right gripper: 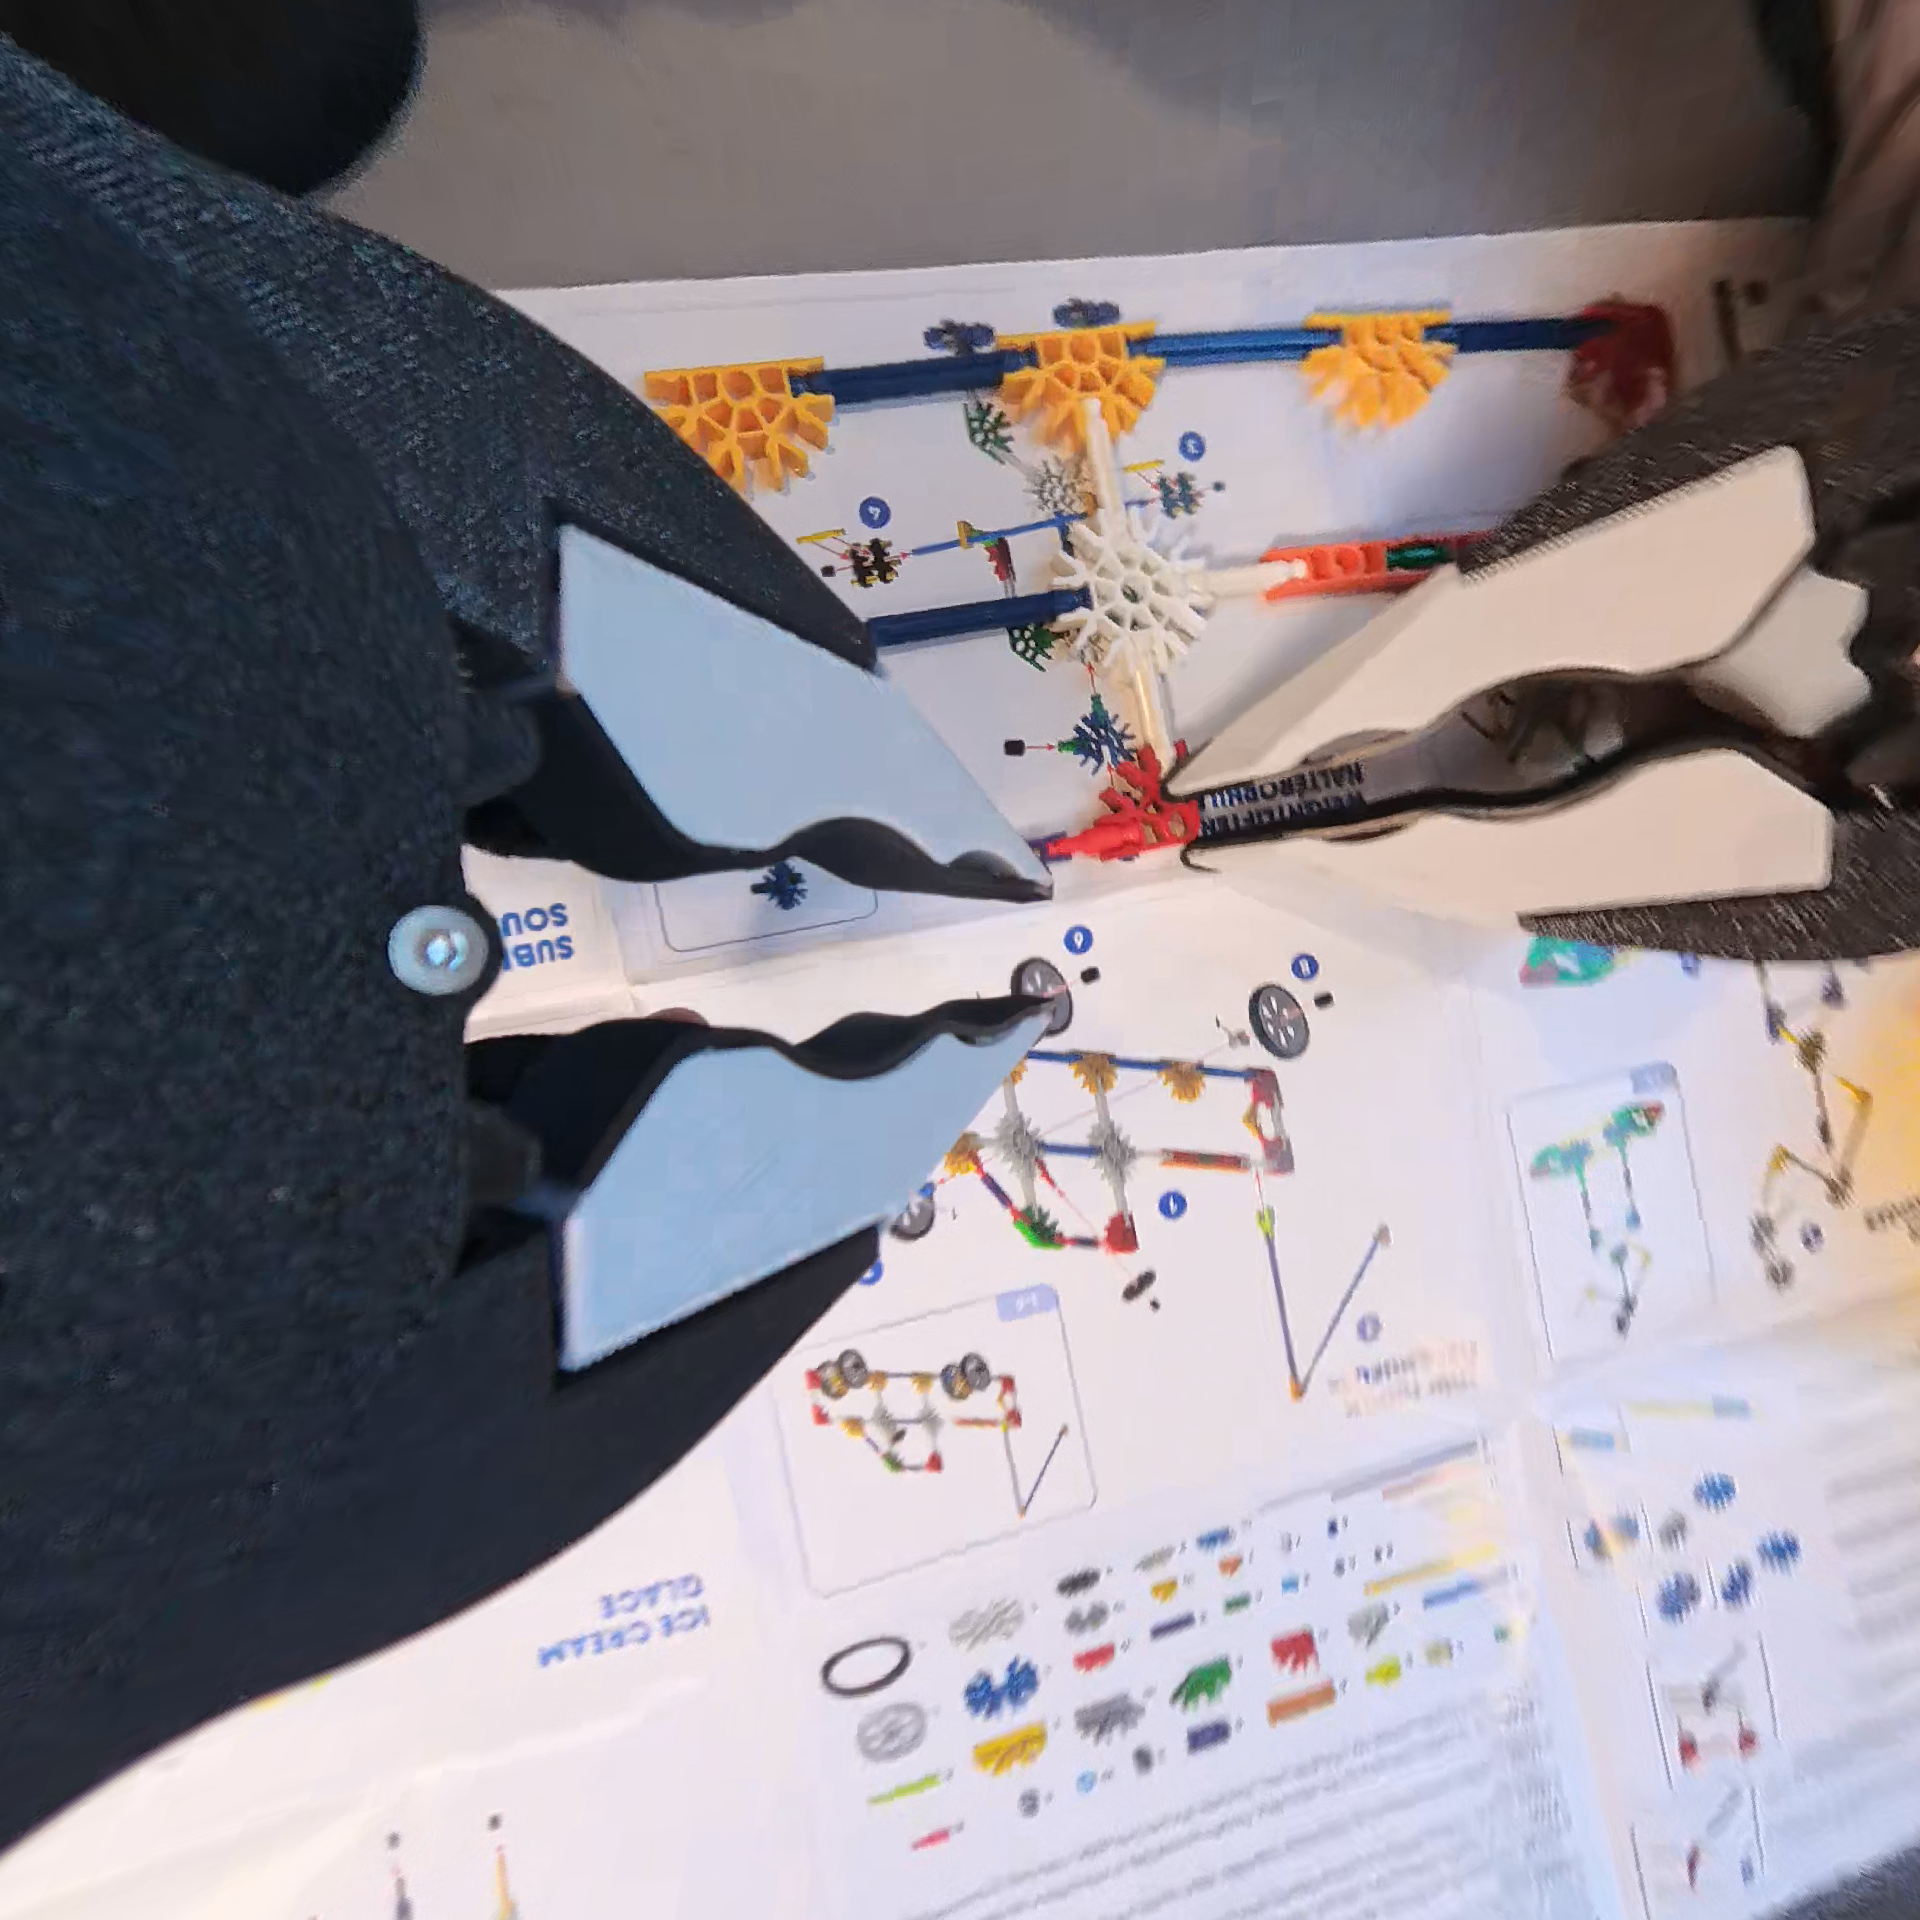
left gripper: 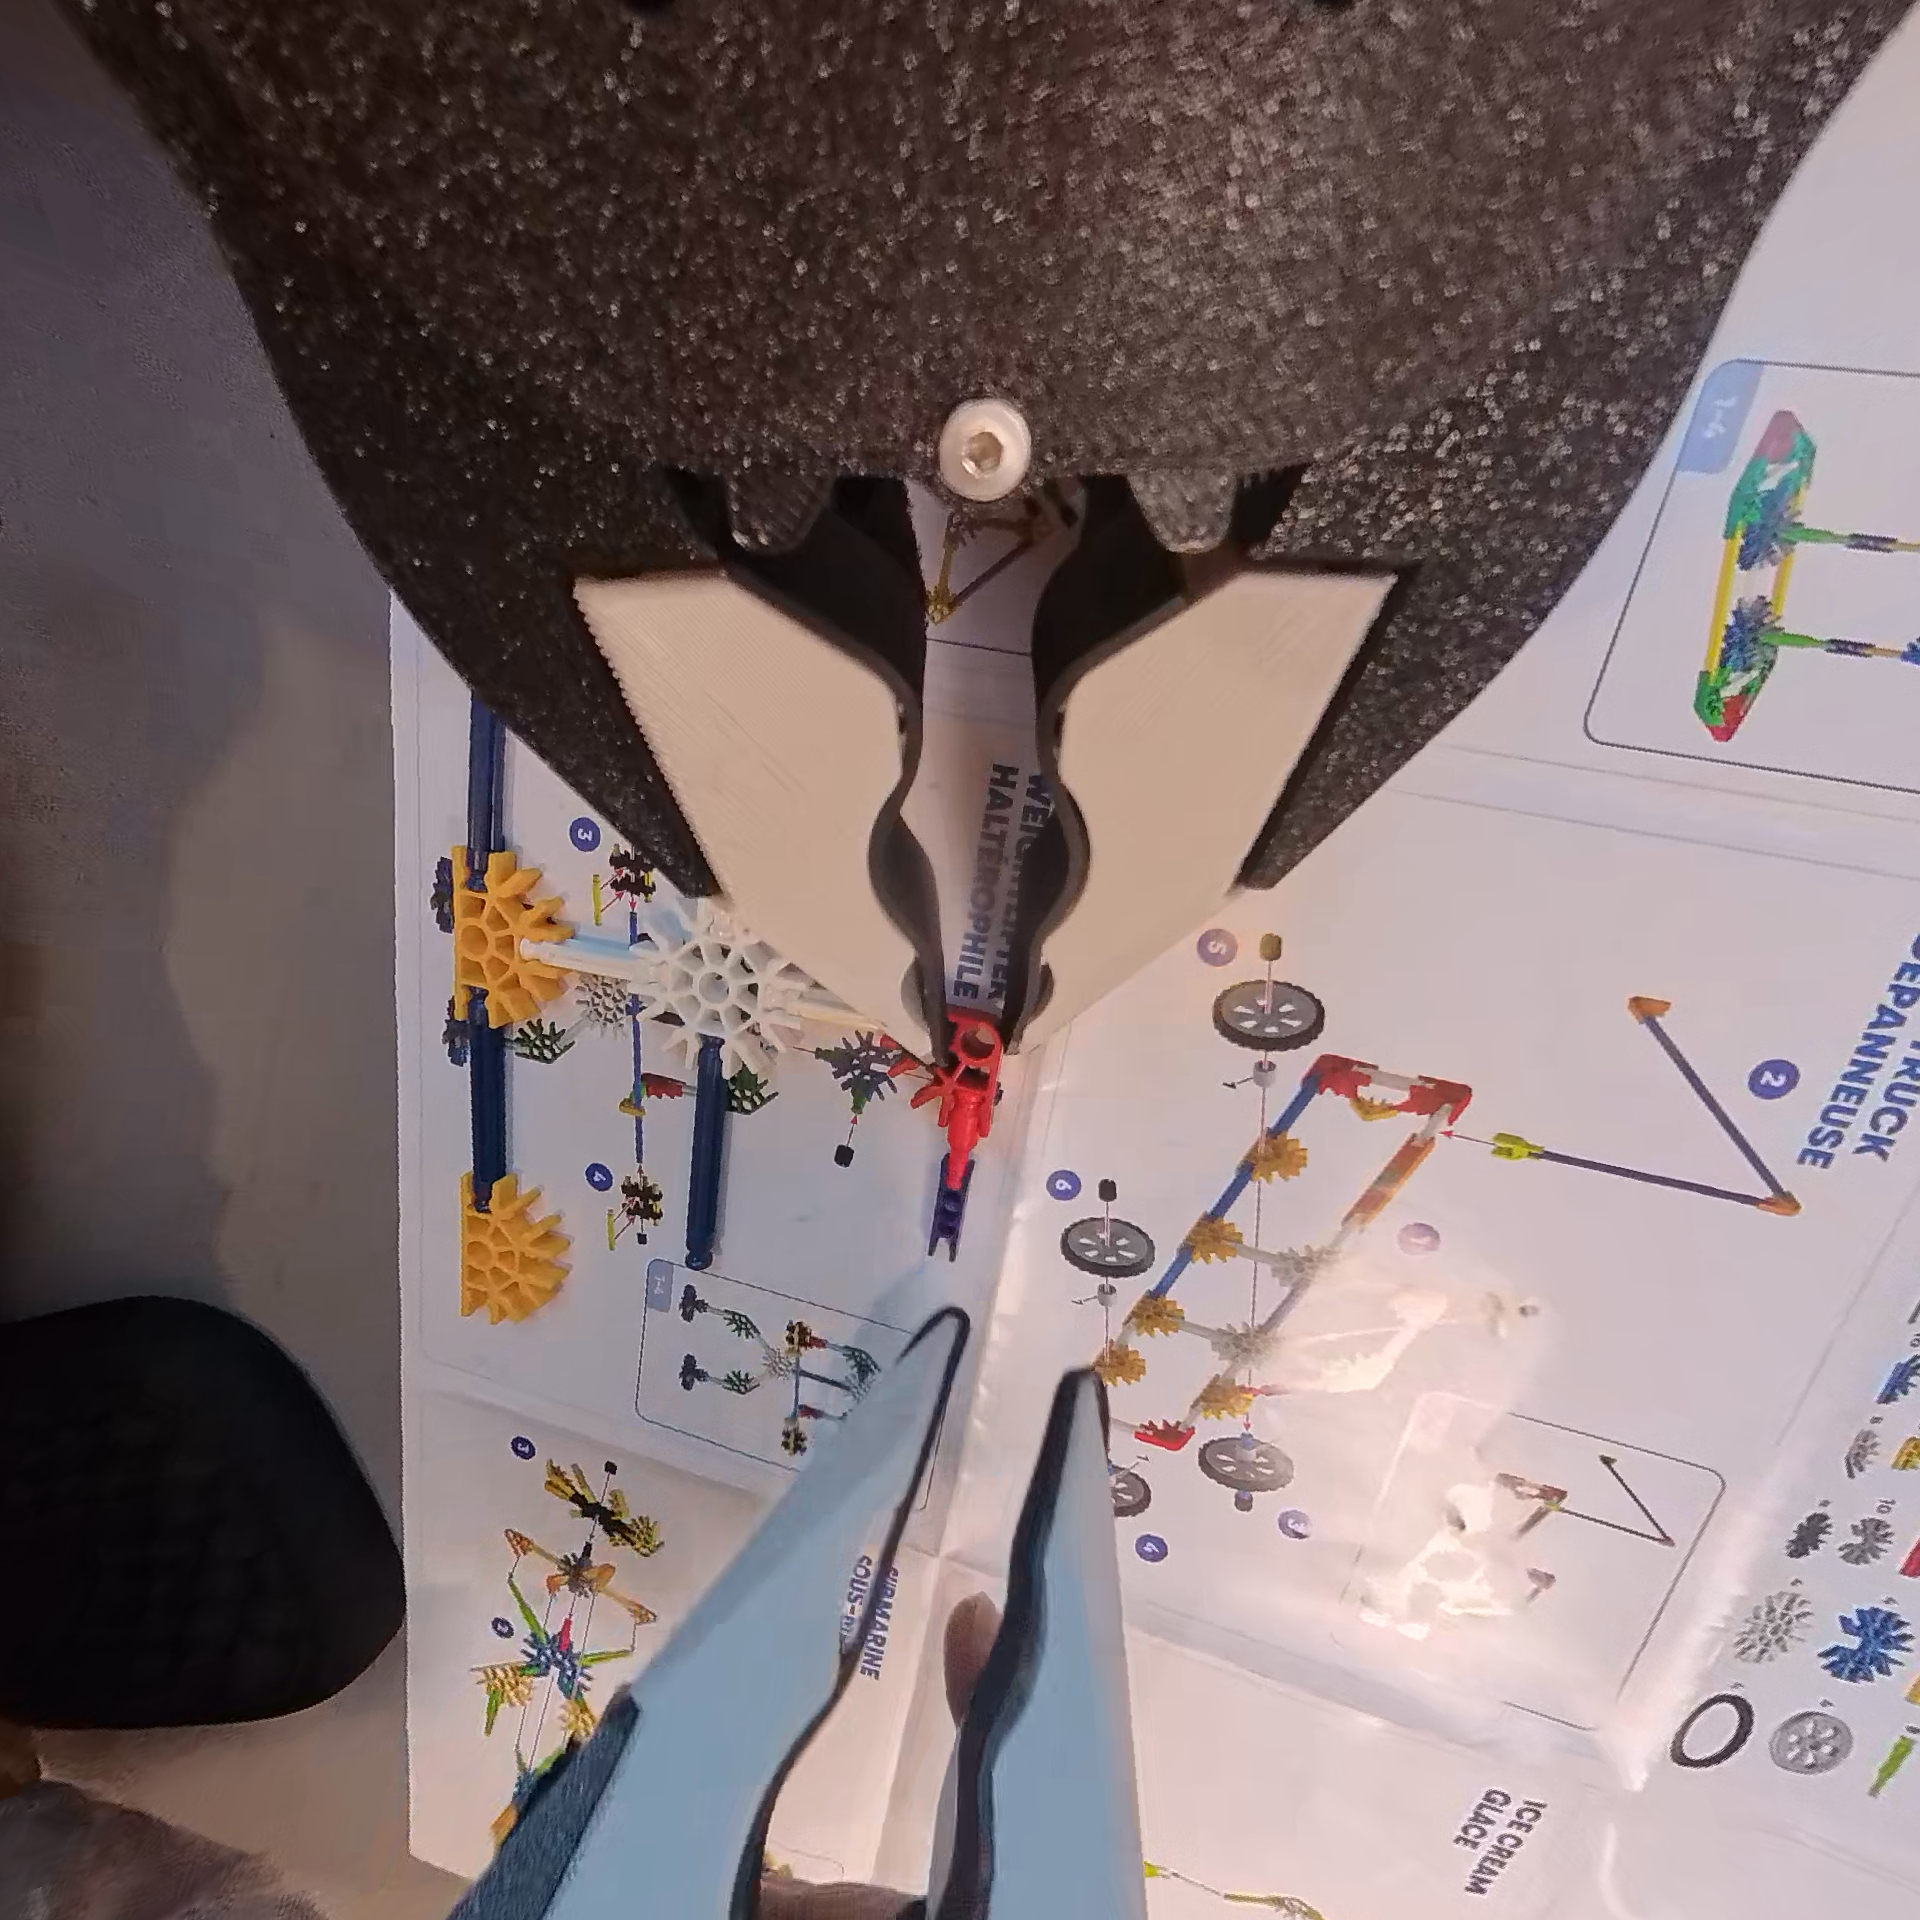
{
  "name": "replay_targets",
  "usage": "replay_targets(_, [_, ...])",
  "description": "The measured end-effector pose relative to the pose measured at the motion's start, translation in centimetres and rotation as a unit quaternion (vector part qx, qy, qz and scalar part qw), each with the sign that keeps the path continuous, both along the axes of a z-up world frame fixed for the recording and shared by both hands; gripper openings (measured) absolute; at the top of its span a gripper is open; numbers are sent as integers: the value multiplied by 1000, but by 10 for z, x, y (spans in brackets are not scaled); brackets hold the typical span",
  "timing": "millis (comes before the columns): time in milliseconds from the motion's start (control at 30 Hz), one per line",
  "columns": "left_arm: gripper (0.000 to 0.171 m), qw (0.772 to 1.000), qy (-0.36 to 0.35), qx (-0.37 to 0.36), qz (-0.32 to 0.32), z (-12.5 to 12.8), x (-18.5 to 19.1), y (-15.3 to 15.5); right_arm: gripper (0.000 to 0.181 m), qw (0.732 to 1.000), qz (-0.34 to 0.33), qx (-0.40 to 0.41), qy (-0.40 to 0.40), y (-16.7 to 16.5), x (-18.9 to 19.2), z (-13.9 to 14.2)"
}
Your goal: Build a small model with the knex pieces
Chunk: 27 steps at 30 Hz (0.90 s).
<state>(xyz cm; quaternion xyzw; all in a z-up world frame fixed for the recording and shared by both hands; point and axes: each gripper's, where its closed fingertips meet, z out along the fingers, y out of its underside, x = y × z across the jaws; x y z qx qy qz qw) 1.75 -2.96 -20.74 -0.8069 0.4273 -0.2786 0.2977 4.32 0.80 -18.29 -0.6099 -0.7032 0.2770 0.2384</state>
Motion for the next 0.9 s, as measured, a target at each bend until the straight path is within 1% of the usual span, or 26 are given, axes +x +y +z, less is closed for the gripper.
replay_targets(133, [8, 1000, 2, 4, 3, 0, 0, 0, 17, 994, -98, 4, 53, 26, 8, 11])
replay_targets(267, [8, 1000, 7, 18, 9, 0, 0, 0, 15, 979, -178, 16, 99, 52, 12, 17])
replay_targets(400, [8, 999, 16, 37, 13, 0, 0, 0, 12, 969, -219, 20, 113, 65, 8, 15])
replay_targets(467, [8, 999, 20, 44, 17, 0, 0, 0, 11, 967, -225, 5, 122, 62, 1, 9])
replay_targets(533, [9, 998, 23, 50, 21, 0, 0, 1, 9, 971, -215, 3, 99, 56, -2, -3])
replay_targets(600, [10, 998, 24, 53, 23, 0, -1, 1, 6, 973, -213, 17, 85, 56, -2, -9])
replay_targets(833, [17, 998, 20, 50, 30, 1, -2, 3, 5, 974, -213, 8, 84, 55, -5, -10])
replay_targets(900, [24, 999, 0, 39, 27, 6, 0, 1, 5, 973, -214, 9, 84, 54, -5, -9])
